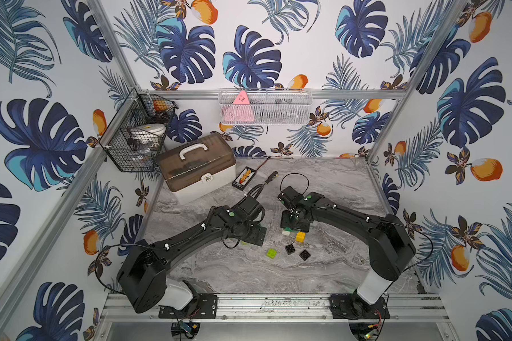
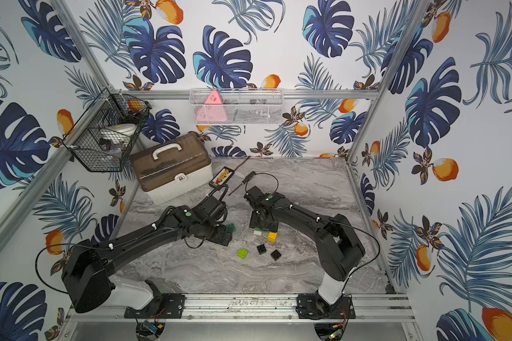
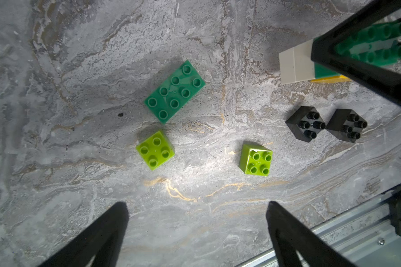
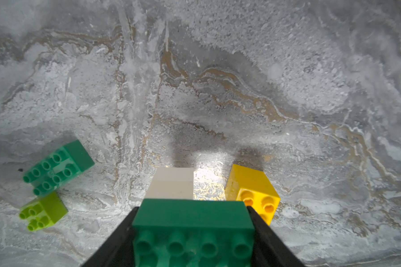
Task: Assemble a giraffe with lego
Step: Assemble the lego brick with the lego brick.
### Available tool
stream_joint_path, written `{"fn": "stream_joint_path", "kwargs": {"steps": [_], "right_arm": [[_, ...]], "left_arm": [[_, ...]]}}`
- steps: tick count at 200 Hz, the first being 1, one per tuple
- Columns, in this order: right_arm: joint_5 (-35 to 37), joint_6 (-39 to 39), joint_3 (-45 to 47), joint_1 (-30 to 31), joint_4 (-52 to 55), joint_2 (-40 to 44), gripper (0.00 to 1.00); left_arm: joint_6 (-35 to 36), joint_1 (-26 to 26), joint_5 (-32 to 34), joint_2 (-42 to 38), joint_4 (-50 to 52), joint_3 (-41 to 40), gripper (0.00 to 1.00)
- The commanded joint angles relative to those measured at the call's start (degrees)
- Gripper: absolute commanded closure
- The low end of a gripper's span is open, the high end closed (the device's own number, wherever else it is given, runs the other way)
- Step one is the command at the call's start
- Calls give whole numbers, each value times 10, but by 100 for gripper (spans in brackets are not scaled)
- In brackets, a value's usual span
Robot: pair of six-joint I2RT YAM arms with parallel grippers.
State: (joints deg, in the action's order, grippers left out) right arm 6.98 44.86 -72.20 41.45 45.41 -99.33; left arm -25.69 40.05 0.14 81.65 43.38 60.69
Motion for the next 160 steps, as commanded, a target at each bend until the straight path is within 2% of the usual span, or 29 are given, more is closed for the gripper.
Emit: {"fn": "stream_joint_path", "kwargs": {"steps": [1,160], "right_arm": [[18,23,7,1,4,4,45],[23,54,38,3,1,11,47]], "left_arm": [[10,0,1,-3,7,0,2],[19,0,-2,-9,12,-1,2]]}}
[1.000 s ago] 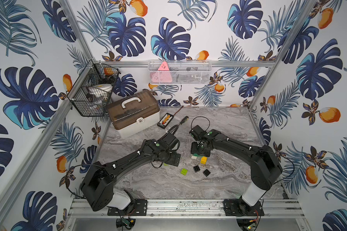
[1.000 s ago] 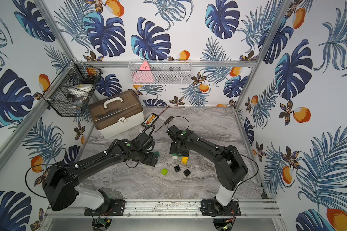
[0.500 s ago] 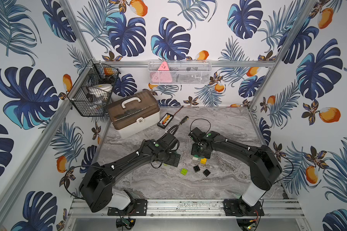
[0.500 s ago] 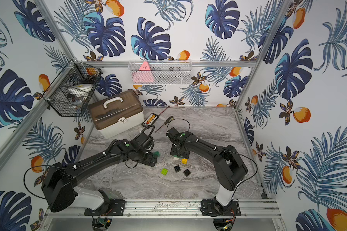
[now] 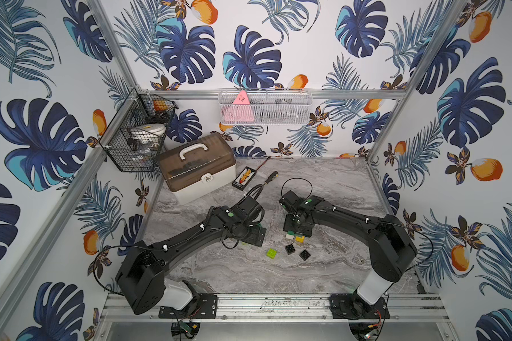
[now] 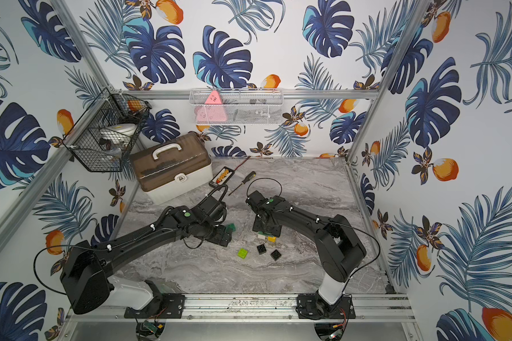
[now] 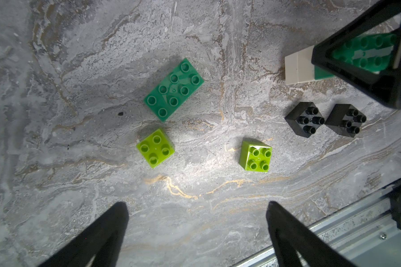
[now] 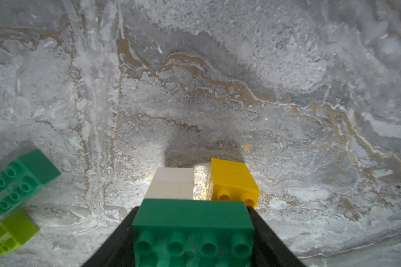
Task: Assemble a giraffe with lego
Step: Assemble the lego brick with the lego brick.
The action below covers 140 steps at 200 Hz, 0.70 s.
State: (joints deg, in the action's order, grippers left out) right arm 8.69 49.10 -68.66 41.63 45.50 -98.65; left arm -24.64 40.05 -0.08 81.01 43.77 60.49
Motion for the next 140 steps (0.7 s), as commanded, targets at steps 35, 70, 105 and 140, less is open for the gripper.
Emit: {"fn": "stream_joint_path", "kwargs": {"steps": [35,70,105,140], "right_arm": [[5,13,5,1,-5,-1,47],[5,16,0,1,-9,-12,48],[10,19,-12,1,-6,-15,50],[15,26,-20,0,-1,-19,52]], "left_arm": [[9,1,1,-3,7,1,2],[10,0,2,-7,10,-1,2],[10,1,3,-9,11,-2,2],[11,1,2,-7,8,-1,2]]}}
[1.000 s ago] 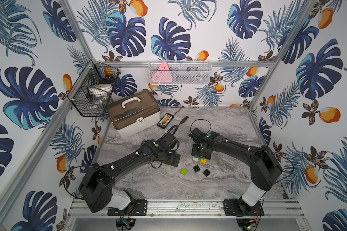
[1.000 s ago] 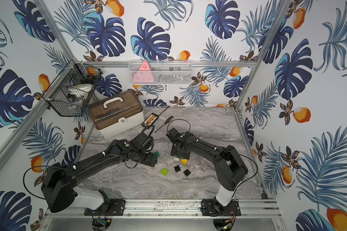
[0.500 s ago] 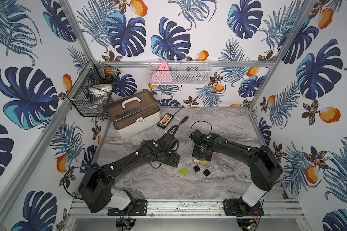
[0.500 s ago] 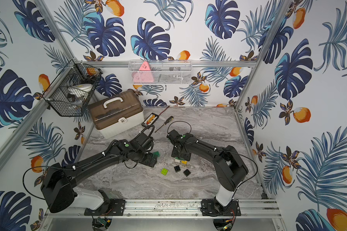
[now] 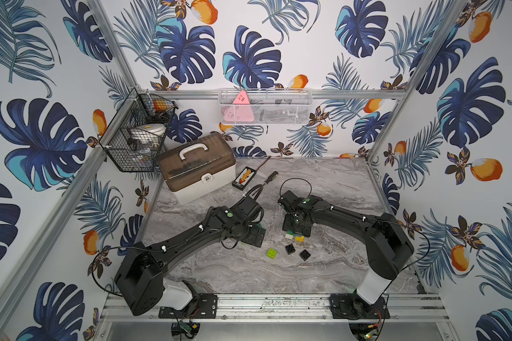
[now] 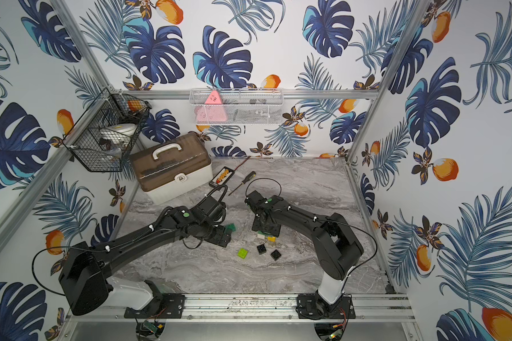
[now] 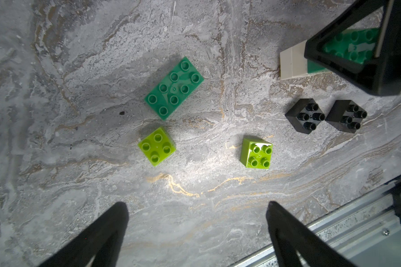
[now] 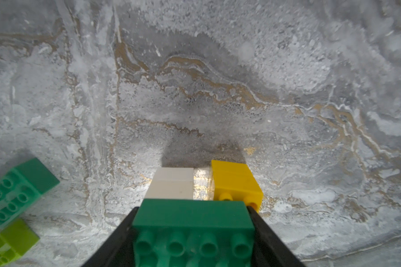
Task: Assemble a giraffe with lego
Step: Assemble the lego brick with the lego brick.
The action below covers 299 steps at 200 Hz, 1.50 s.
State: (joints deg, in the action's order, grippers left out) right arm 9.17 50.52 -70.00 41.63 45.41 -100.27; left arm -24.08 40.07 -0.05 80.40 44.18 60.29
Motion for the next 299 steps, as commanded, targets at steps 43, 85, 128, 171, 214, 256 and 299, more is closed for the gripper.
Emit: {"fn": "stream_joint_path", "kwargs": {"steps": [43,85,128,171,214,256,299], "right_arm": [[12,16,-11,-1,0,-9,53],[12,19,-7,-2,2,-16,54],[19,19,-2,-2,11,-14,55],[26,14,0,-3,19,-7,55],[25,15,7,-2,19,-1,55],[29,14,11,-2,16,10,55],[18,6,24,-10,1,19,56]], "left_arm": [[8,1,2,1,6,3,2],[9,0,1,2,6,1,2],[9,0,1,4,4,1,2],[9,0,0,5,1,2,2],[9,0,0,6,-1,2,2],[9,0,-1,7,-2,2,2],[9,1,-2,11,-2,6,2]]}}
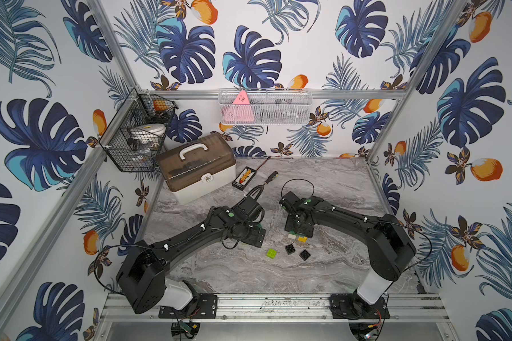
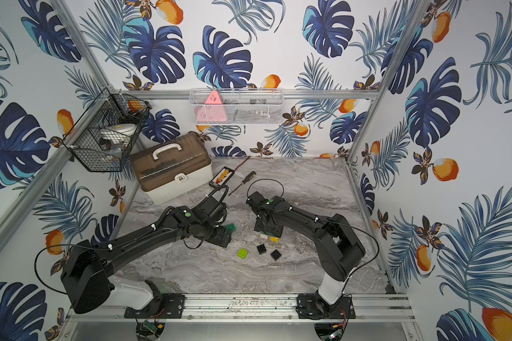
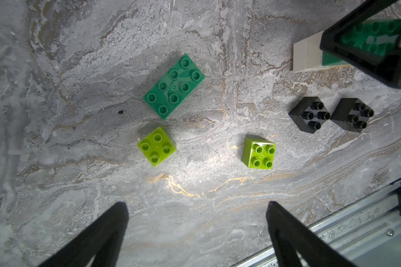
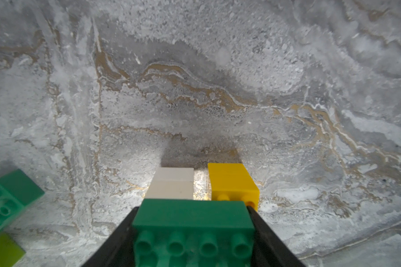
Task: Assemble a giraffe with lego
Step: Assemble the lego brick with the lego brick.
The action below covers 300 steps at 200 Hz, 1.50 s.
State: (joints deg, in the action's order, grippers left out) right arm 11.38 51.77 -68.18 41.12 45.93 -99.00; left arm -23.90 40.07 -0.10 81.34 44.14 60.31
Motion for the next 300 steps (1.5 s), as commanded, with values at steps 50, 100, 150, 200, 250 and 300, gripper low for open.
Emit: {"fn": "stream_joint_path", "kwargs": {"steps": [50,100,150,200,250,300], "right_arm": [[-32,-23,24,-20,-28,-2,56],[-40,-60,16,-26,-19,-20,56],[-60,-121,27,-30,-15,-23,56],[-89,-178,54,-31,-22,-33,56],[-109,-204,47,-31,-33,-23,57],[-107,-213,36,-30,-22,-5,57]], "left_arm": [[5,1,0,7,-3,11,2],[1,1,-1,14,-6,14,2],[-2,0,-3,23,-14,15,2],[-6,0,0,32,-17,21,2],[-14,1,1,42,-18,25,2],[-16,3,1,52,-19,31,2]]}}
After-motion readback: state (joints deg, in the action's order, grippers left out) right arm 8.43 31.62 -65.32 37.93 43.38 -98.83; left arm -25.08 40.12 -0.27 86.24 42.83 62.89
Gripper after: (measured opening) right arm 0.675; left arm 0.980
